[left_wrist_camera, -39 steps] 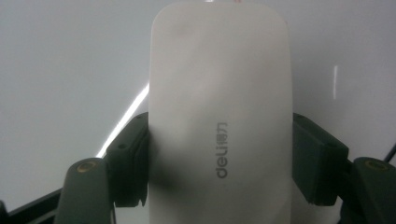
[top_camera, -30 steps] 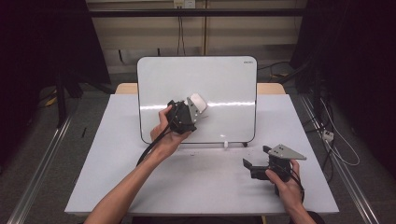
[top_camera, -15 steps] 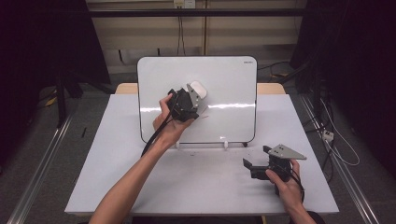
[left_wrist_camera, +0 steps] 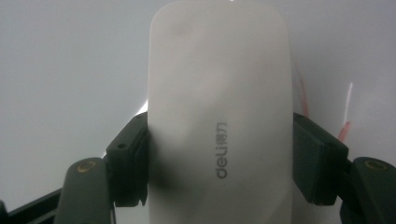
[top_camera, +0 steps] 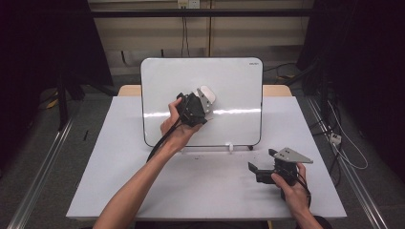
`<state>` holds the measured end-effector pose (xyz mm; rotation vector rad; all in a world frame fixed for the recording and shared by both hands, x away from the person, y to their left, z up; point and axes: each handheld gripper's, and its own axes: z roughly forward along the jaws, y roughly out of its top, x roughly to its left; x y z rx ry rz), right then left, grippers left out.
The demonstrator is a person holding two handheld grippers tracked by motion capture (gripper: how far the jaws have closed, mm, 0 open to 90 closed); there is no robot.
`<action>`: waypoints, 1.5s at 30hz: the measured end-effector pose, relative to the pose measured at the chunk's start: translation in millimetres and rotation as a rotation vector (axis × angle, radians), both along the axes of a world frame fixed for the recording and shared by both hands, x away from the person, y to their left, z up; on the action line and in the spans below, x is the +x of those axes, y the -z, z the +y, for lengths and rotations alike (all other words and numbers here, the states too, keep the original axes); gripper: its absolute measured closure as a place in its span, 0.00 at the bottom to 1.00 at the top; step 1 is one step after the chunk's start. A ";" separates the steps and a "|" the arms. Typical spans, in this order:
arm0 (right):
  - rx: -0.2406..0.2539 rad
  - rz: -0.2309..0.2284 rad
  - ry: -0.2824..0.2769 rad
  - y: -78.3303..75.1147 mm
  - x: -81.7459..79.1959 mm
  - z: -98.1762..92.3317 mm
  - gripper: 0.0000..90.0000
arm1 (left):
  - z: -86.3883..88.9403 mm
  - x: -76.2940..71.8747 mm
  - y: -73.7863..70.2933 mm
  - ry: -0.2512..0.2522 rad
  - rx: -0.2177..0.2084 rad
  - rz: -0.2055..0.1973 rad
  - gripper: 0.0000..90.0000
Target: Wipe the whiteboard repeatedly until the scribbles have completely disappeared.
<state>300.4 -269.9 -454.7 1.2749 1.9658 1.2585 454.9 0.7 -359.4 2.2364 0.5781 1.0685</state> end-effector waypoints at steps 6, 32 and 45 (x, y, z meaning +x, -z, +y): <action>0.001 -0.001 0.000 -0.1 -0.2 0.2 0.05 | -15.0 -8.0 8.2 0.016 0.012 -0.003 0.35; 0.007 0.000 -0.002 -0.7 -1.5 0.3 0.05 | -28.6 -44.5 43.3 0.165 0.119 0.025 0.35; 0.006 -0.002 0.004 -0.3 -0.6 0.0 0.05 | 0.7 -49.4 18.3 0.186 -0.070 0.062 0.35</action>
